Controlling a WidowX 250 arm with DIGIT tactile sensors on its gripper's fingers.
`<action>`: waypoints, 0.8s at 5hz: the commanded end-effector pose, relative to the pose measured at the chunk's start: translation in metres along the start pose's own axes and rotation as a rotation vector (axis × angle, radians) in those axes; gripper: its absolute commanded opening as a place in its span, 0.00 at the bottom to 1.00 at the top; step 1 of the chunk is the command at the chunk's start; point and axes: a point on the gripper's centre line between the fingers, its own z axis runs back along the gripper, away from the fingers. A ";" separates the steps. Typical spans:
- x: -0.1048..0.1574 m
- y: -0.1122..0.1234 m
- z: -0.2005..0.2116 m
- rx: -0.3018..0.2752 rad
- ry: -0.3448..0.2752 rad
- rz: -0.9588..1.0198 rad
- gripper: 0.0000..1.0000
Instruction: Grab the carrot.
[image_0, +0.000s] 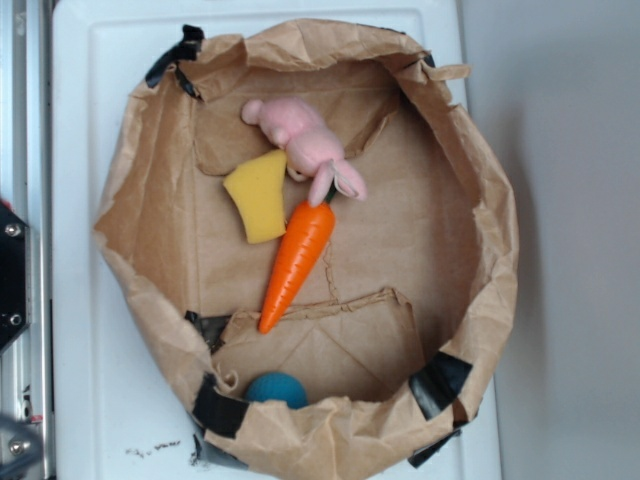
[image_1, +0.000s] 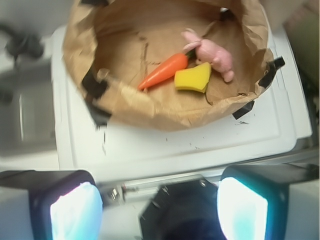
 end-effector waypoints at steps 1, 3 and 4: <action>0.020 0.003 -0.014 0.038 -0.044 0.215 1.00; 0.020 0.003 -0.014 0.038 -0.044 0.215 1.00; 0.026 -0.005 -0.033 0.019 -0.097 0.432 1.00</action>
